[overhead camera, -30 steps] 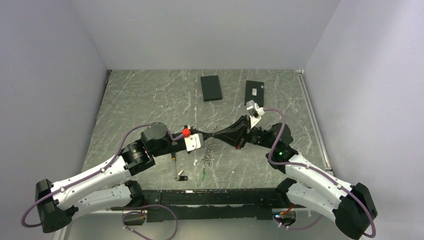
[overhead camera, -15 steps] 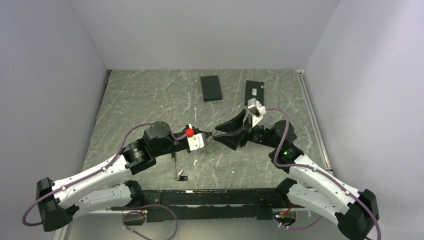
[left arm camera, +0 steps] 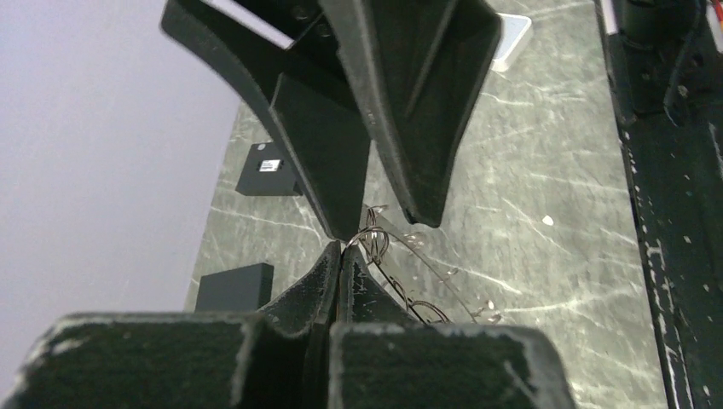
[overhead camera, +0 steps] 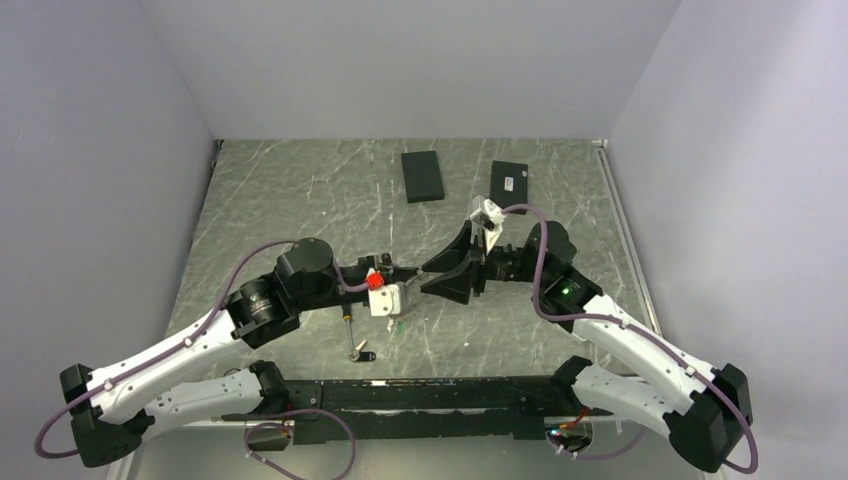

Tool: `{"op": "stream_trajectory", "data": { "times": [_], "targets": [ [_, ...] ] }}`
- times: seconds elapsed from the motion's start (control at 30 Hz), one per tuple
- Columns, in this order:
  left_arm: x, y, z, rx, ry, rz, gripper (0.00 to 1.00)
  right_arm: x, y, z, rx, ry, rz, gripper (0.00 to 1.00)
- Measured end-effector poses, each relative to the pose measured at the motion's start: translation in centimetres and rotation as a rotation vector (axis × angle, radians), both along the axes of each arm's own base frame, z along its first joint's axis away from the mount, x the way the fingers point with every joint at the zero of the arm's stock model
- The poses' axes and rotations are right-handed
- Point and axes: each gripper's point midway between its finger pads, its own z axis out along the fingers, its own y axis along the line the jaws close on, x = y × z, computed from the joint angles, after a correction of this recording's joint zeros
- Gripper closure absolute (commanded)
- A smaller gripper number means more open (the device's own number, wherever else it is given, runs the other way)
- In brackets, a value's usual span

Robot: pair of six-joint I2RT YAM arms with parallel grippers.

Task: Put the keys on the keyring

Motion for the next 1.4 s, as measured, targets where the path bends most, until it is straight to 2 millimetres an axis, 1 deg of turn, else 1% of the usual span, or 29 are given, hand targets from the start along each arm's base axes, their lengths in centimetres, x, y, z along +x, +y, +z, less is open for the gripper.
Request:
{"op": "stream_trajectory", "data": {
  "times": [0.1,0.13,0.2,0.23,0.4,0.53,0.6,0.7,0.73,0.83,0.93,1.03,1.07,1.2,1.4],
  "targets": [
    [-0.9,0.2,-0.3,0.023,-0.011,-0.044,1.00,-0.4,0.5,-0.5,-0.014,0.016,0.059,0.47],
    [-1.1,0.3,-0.4,0.025,-0.011,-0.056,1.00,-0.6,0.6,-0.7,-0.018,0.024,0.075,0.49],
    [-1.4,0.5,-0.3,0.024,-0.012,-0.065,1.00,-0.9,0.7,-1.1,-0.026,0.035,0.108,0.63],
    [-1.5,0.6,-0.1,0.020,-0.014,-0.065,1.00,-1.0,0.8,-1.2,-0.031,0.037,0.118,0.68],
    [-2.1,1.5,1.4,-0.021,-0.048,-0.066,1.00,-1.3,0.6,-1.8,-0.054,0.055,0.133,0.70],
    [-2.7,2.2,2.5,-0.052,-0.066,-0.071,1.00,-1.5,0.4,-1.6,-0.053,0.033,0.128,0.80],
    [-2.9,2.4,2.7,-0.058,-0.069,-0.072,1.00,-1.6,0.4,-1.4,-0.049,0.025,0.126,0.78],
    [-3.1,2.5,2.7,-0.060,-0.063,-0.080,1.00,-1.7,0.4,-1.4,-0.048,0.025,0.129,0.58],
    [-3.2,2.5,2.7,-0.061,-0.063,-0.081,1.00,-1.7,0.4,-1.4,-0.050,0.028,0.128,0.54],
    [-3.3,2.7,2.9,-0.069,-0.065,-0.081,1.00,-1.3,0.3,-1.5,-0.060,0.031,0.106,0.49],
    [-3.3,2.7,3.0,-0.071,-0.065,-0.079,1.00,-0.8,-0.2,-1.0,-0.061,0.006,0.041,0.49],
    [-3.2,2.7,2.9,-0.068,-0.064,-0.075,1.00,-0.8,-1.0,0.6,-0.028,-0.055,-0.015,0.49],
    [-3.2,2.7,2.9,-0.069,-0.064,-0.075,1.00,-1.0,-1.3,1.2,-0.012,-0.082,-0.023,0.49],
    [-3.1,2.5,2.8,-0.064,-0.061,-0.075,1.00,-1.4,-1.5,2.4,0.008,-0.122,-0.015,0.50],
    [-2.8,2.0,1.9,-0.040,-0.039,-0.076,1.00,-1.7,-0.8,1.8,0.000,-0.102,0.052,0.59]
  ]
}}
